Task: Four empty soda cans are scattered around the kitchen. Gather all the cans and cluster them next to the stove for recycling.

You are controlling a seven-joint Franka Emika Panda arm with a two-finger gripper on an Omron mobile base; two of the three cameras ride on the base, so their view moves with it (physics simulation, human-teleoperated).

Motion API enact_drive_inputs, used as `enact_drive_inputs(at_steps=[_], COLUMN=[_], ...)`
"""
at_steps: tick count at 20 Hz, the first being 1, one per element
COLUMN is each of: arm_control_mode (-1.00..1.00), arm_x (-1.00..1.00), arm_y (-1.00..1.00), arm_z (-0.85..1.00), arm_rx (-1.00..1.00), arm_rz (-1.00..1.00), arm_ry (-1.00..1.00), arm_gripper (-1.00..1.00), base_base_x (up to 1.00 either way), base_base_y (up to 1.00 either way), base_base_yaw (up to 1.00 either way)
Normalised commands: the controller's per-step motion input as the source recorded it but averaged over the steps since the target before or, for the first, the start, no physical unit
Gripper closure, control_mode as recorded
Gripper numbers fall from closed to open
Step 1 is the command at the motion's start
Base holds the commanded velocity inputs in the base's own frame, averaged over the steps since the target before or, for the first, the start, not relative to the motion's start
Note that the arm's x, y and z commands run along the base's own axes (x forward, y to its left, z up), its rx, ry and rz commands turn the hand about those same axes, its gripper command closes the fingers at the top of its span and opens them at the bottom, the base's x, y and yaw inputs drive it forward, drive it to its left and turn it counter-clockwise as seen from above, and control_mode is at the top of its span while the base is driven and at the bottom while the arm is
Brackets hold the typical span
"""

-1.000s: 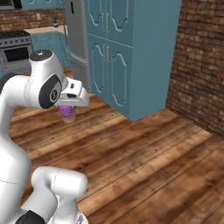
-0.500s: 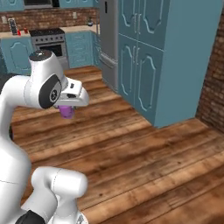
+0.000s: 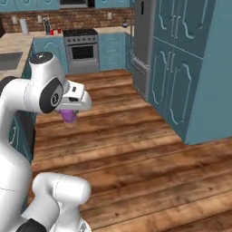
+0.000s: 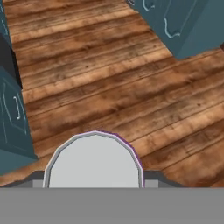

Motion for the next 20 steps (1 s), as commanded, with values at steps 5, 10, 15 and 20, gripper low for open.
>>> enact_drive_inputs(at_steps=[5, 10, 15, 20], arm_control_mode=[1.00, 1.00, 1.00, 1.00], arm_x=[0.00, 0.00, 0.00, 0.00], arm_y=[0.00, 0.00, 0.00, 0.00], arm_z=[0.00, 0.00, 0.00, 0.00], arm_rx=[0.00, 0.00, 0.00, 0.00], arm_rz=[0.00, 0.00, 0.00, 0.00], arm_ry=[0.00, 0.00, 0.00, 0.00], arm_gripper=[1.00, 1.00, 1.00, 1.00], base_base_x=[0.73, 0.75, 0.80, 0.87], base_base_y=[-0.06, -0.09, -0.14, -0.26], base_base_yaw=[0.29, 0.27, 0.24, 0.18])
